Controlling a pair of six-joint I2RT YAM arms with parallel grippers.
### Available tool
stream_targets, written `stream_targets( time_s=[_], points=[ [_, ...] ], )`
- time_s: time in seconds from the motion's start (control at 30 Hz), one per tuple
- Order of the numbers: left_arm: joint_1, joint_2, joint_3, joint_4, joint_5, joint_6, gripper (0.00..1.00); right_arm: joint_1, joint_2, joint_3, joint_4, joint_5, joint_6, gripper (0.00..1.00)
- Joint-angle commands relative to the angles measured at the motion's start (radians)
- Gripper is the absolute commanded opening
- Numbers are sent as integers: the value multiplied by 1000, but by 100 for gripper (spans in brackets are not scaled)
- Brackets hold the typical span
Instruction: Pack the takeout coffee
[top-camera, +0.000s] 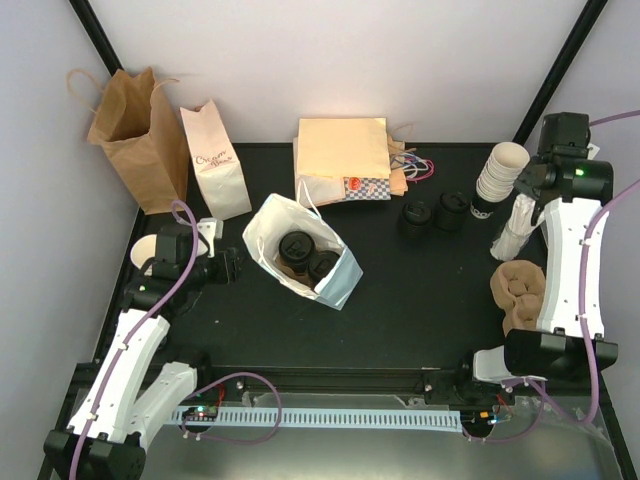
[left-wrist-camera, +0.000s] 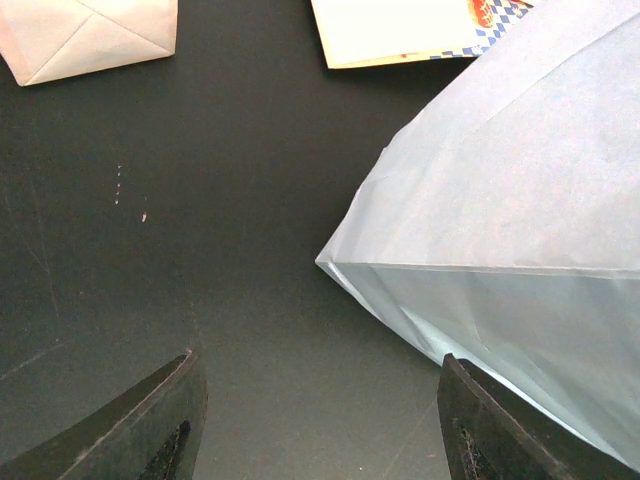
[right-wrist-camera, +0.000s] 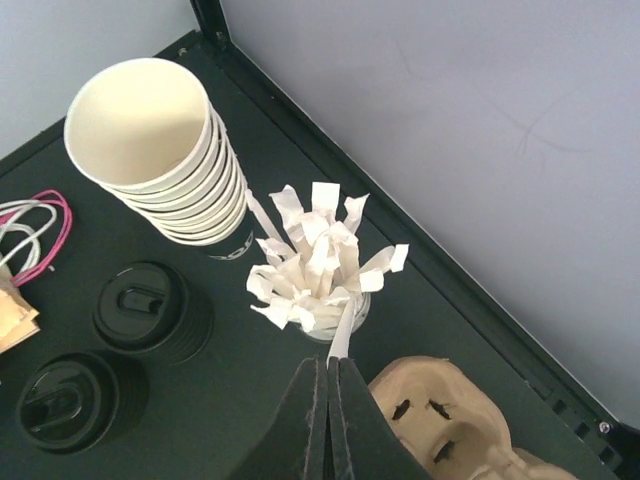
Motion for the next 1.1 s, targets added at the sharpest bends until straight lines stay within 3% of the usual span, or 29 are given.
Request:
stream_targets(
  time_s=[0.0, 0.27, 0.47, 0.67, 0.8, 1.0, 1.07],
  points=[
    [-5, -3, 4, 28, -6, 13, 66, -5, -20, 90, -110, -33, 38, 2],
    [-6, 5, 4, 27, 1, 13, 66, -5, -11, 329, -254, -96, 50, 4],
    [-6, 6, 5, 26, 2, 14, 66, -4, -64, 353, -254, -225, 60, 3],
    [-7, 7, 3, 24, 1, 13, 66, -5, -118, 351, -203, -641, 1, 1],
    [-8, 13, 3, 24, 2, 13, 66, -5, -217, 237, 0, -987, -7, 1],
    [-8, 28, 8, 18, 2, 14, 65, 9, -335, 31, 293, -1325, 100, 1],
    [-7, 31, 8, 18, 5, 15, 65, 57, -352, 12, 337, -1365, 97, 1]
  ],
)
